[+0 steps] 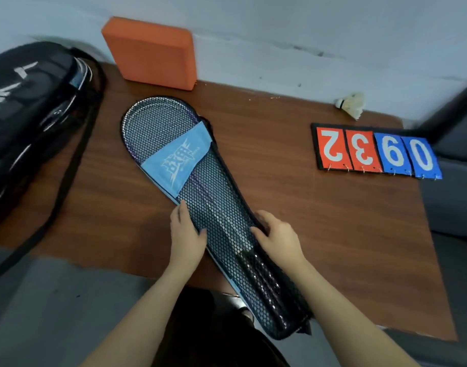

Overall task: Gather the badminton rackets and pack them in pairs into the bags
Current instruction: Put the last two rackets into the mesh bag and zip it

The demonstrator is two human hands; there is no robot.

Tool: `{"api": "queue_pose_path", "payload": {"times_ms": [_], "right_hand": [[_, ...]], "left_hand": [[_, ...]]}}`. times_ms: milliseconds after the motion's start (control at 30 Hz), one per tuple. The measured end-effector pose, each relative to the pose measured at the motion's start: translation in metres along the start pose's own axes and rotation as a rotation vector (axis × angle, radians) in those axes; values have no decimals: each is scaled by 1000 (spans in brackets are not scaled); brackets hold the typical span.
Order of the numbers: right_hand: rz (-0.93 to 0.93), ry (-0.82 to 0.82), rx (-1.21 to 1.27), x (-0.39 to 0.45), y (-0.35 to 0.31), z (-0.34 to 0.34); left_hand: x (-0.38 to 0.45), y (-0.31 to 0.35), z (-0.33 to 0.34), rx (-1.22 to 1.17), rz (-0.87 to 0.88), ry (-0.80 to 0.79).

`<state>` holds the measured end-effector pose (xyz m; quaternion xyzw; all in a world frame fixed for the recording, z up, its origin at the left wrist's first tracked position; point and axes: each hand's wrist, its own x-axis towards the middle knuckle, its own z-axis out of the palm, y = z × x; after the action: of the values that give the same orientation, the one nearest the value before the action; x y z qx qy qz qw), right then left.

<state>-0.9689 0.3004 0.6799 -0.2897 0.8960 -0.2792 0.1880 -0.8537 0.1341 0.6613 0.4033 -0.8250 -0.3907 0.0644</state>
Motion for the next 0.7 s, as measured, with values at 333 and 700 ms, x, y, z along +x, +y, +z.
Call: {"api": "queue_pose_path", "payload": {"times_ms": [333,700], "right_hand": [[16,0,-22,71,-52,31],[39,45,-45,83,-87,37]], "left_hand": [[37,-20,-37,250,-26,-46],[51,-24,-47,-116,0,-186]]}}
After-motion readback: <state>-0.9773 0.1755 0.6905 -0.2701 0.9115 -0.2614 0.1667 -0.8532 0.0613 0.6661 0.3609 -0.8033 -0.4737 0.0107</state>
